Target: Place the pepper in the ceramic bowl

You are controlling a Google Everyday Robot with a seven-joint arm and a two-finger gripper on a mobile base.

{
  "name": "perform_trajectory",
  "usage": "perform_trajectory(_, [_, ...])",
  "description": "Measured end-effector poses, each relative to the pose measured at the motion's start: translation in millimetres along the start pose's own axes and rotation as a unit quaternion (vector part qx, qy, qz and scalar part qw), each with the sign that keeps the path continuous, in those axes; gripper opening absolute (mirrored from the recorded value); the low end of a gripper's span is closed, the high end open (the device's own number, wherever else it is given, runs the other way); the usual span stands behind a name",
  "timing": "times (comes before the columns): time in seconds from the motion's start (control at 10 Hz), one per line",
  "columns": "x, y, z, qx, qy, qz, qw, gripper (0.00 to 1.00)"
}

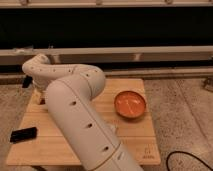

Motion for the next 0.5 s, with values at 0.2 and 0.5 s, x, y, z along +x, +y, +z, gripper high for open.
perform_trajectory(0.2, [2,4,21,-0.008,0.008,-0.006,0.9999,0.80])
perform_trajectory(0.5, [2,13,44,-0.006,0.023,-0.024,0.9994,0.79])
